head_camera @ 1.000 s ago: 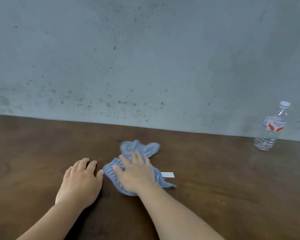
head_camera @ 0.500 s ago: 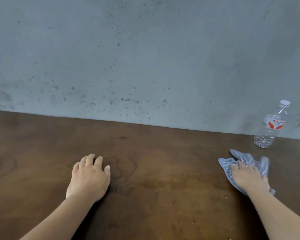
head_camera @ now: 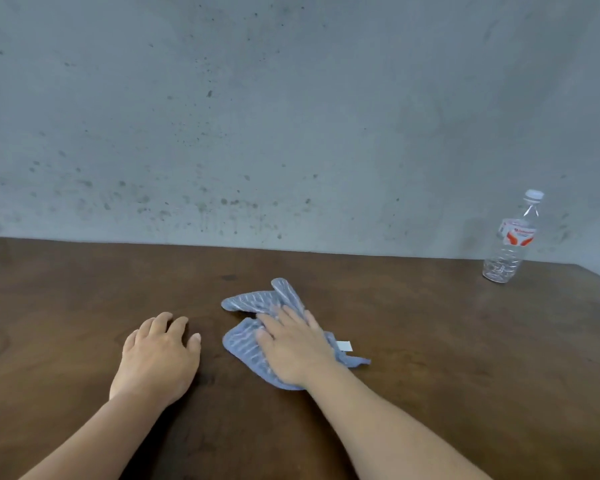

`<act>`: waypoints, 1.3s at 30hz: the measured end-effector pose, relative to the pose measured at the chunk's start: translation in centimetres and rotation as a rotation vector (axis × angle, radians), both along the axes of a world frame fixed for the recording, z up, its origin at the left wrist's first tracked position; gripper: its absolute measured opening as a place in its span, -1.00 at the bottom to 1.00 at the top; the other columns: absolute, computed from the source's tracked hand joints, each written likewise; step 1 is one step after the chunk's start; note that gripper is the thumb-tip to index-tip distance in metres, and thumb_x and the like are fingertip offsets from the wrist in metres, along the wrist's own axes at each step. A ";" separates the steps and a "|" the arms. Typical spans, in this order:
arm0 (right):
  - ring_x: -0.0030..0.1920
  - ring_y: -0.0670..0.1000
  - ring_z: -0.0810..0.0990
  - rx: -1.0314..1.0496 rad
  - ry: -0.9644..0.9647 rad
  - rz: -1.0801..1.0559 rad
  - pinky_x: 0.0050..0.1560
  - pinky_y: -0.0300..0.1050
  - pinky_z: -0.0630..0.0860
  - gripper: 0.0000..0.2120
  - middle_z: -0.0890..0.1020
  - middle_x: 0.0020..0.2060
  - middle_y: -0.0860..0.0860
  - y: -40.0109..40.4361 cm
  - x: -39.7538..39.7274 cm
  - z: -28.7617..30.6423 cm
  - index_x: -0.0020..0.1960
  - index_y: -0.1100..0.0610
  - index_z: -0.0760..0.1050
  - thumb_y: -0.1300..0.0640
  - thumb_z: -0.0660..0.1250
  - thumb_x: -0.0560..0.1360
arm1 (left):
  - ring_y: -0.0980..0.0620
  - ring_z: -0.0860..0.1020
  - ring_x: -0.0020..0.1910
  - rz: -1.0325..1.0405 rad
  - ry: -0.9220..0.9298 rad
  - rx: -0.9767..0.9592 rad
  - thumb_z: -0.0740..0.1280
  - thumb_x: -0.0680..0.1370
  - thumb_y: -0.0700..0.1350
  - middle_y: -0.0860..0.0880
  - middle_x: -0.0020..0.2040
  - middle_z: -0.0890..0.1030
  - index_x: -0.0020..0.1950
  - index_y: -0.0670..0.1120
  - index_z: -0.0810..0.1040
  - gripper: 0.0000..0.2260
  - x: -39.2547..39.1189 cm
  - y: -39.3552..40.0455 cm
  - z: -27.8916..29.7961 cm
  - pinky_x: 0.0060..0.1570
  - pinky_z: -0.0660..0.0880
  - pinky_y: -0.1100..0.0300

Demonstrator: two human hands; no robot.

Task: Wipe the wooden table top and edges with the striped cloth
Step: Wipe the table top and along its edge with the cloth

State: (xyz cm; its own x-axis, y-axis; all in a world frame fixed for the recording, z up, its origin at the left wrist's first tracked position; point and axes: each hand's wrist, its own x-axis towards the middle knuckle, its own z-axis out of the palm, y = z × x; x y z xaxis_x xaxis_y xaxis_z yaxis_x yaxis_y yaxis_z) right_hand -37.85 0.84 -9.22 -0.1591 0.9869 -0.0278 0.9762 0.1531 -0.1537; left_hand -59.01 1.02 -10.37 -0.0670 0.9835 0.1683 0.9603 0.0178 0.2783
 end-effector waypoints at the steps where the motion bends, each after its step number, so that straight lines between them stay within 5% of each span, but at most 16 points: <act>1: 0.58 -0.07 -0.12 -0.001 -0.005 -0.024 0.54 0.08 -0.23 -0.51 -0.02 0.59 -0.09 -0.2 1.9 0.1 0.59 -0.09 0.01 -0.09 -0.20 0.67 | 0.00 0.06 0.52 0.001 -0.002 -0.001 -0.03 0.62 0.15 0.01 0.53 0.17 0.51 0.02 0.23 -0.51 0.0 -0.1 0.0 0.49 0.01 0.07; 10: 0.54 0.00 0.13 -0.016 -0.063 -0.743 0.48 0.15 0.13 -0.46 0.19 0.55 -0.07 -6.5 26.8 0.9 0.55 -0.07 0.18 -0.17 -0.18 0.63 | 0.01 0.11 0.52 -0.069 -0.052 -0.046 0.06 0.62 0.16 -0.01 0.53 0.19 0.50 0.00 0.26 -0.51 -0.9 -0.8 1.2 0.48 0.06 0.10; 15: 0.53 0.10 0.13 -0.121 -0.217 -0.821 0.47 0.21 0.13 0.18 0.16 0.56 -0.06 -3.9 37.1 -5.9 0.54 -0.15 0.16 -0.48 -0.67 0.12 | 0.03 0.11 0.51 -0.066 -0.026 0.017 0.10 0.61 0.15 0.02 0.53 0.18 0.50 0.02 0.26 -0.53 -4.2 -3.6 1.4 0.48 0.06 0.12; 23: 0.58 0.01 -0.07 -0.005 -0.116 -0.301 0.54 0.05 -0.08 -0.41 0.03 0.59 -0.03 -3.9 8.4 0.0 0.60 -0.12 -0.03 -0.22 -0.24 0.60 | 0.11 -0.01 0.53 -0.042 -0.030 0.017 0.00 0.62 0.18 0.08 0.53 0.12 0.51 0.07 0.19 -0.52 -6.5 -6.4 0.5 0.51 -0.05 0.12; 28: 0.58 0.01 -0.14 0.008 -0.051 0.003 0.55 0.07 -0.17 -0.45 -0.05 0.60 -0.03 0.9 -4.7 -0.1 0.60 -0.13 -0.06 -0.22 -0.19 0.63 | 0.09 -0.01 0.52 -0.040 -0.013 0.031 -0.03 0.63 0.17 0.06 0.52 0.12 0.51 0.06 0.19 -0.53 -6.4 -6.2 0.1 0.51 -0.06 0.10; 34: 0.58 0.07 -0.15 -0.032 -0.018 -0.018 0.53 0.19 -0.20 -0.45 -0.07 0.60 0.02 2.9 -10.8 0.0 0.60 -0.11 -0.05 -0.17 -0.18 0.63 | 0.07 0.04 0.51 -0.040 0.000 0.029 -0.02 0.63 0.15 0.05 0.51 0.16 0.50 0.05 0.21 -0.55 -6.3 -6.2 0.2 0.50 -0.03 0.10; 39: 0.57 0.12 -0.23 -0.046 -0.003 -0.078 0.51 0.25 -0.24 -0.45 -0.14 0.60 0.04 -6.1 -11.7 0.0 0.60 -0.10 -0.17 -0.17 -0.23 0.64 | 0.04 0.08 0.51 -0.043 -0.008 0.010 0.00 0.64 0.12 0.02 0.52 0.19 0.50 0.03 0.23 -0.56 -6.4 -6.2 0.2 0.50 0.00 0.07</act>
